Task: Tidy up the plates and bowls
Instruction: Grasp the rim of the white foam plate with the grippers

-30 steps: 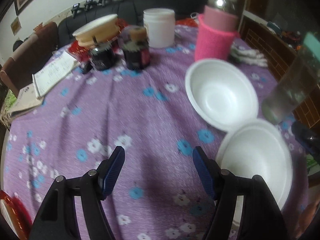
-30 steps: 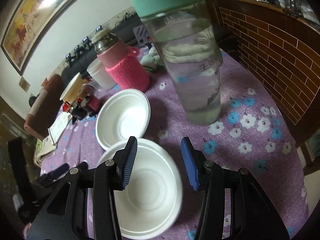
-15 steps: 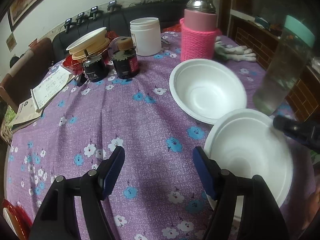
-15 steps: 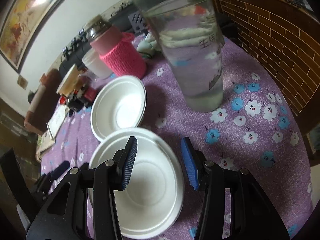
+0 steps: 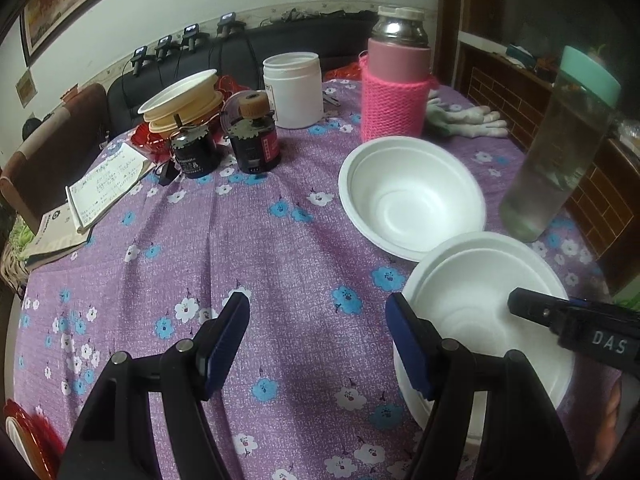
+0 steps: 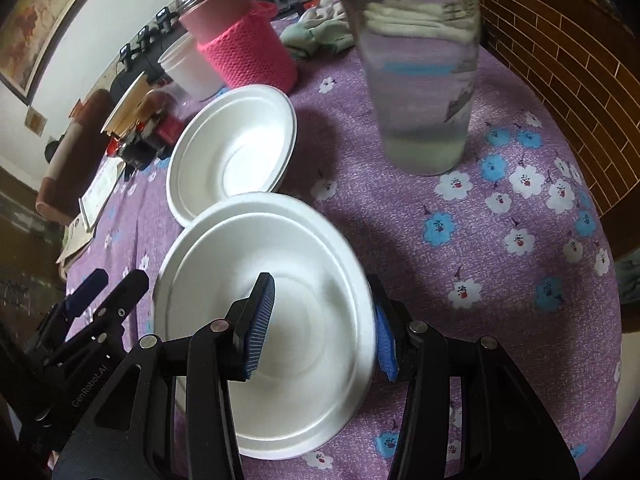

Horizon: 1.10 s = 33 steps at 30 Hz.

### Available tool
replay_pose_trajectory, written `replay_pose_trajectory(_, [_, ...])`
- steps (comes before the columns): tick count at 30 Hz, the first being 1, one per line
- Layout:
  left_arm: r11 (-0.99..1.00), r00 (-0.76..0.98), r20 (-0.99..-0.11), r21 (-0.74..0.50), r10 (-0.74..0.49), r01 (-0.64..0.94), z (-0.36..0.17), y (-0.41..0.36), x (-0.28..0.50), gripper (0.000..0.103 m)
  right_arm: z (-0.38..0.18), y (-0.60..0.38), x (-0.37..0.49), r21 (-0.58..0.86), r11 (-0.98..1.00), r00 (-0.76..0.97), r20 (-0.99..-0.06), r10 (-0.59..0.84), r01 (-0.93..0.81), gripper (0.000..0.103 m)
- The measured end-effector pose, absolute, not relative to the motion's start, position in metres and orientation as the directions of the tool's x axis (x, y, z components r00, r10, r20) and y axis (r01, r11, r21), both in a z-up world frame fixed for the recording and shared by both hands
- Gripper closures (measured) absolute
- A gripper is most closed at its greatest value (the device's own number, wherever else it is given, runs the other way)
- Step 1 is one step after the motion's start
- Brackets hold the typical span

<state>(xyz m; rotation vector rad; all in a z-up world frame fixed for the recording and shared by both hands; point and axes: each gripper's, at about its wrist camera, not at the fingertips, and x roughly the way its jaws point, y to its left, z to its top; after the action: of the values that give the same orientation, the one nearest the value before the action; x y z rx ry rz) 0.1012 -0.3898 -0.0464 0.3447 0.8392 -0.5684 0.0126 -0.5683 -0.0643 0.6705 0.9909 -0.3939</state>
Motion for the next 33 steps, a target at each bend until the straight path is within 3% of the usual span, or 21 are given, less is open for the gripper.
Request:
replay_pose_trajectory(2, [0.791,0.532,-0.779,0.079,-0.330,0.606,-0.049,-0.393,0.099,0.028,-0.066,-0.567,0.014,0.330,0.737,0.496,-0.868,-0.009,0.590,0.058])
replay_pose_trajectory(4, [0.782,0.520,-0.789,0.083,-0.327,0.617,-0.053,-0.396,0.098,0.028,-0.072,-0.567,0.017,0.346,0.730,0.492,-0.871,0.016,0.589,0.062])
replay_pose_trajectory(16, [0.770,0.420,-0.849,0.024,-0.320,0.637,-0.071,-0.400,0.108,0.028,-0.078,-0.572,0.018,0.475,0.677,0.557,-0.823,0.115,0.562,0.062])
replay_pose_trajectory(25, [0.764,0.420,-0.848,0.029,-0.323,0.644,-0.070,-0.401,0.104,0.028,-0.064,-0.569,0.011,0.388,0.725,0.525,-0.850,0.043,0.569,0.062])
replay_pose_trajectory(26, [0.764,0.423,-0.846,0.030,-0.324,0.645,-0.070,-0.401,0.104,0.029,-0.064,-0.570,0.011,0.371,0.732,0.517,-0.855,0.029,0.572,0.066])
replay_pose_trajectory(28, [0.763,0.431,-0.843,0.038,-0.322,0.645,-0.071,-0.401,0.103,0.029,-0.064,-0.569,0.012,0.334,0.747,0.502,-0.865,0.000,0.575,0.083])
replay_pose_trajectory(33, [0.750,0.381,-0.849,-0.027,-0.366,0.661,-0.072,-0.399,0.105,0.053,-0.064,-0.566,0.017,0.294,0.773,0.496,-0.868,-0.030,0.562,0.091])
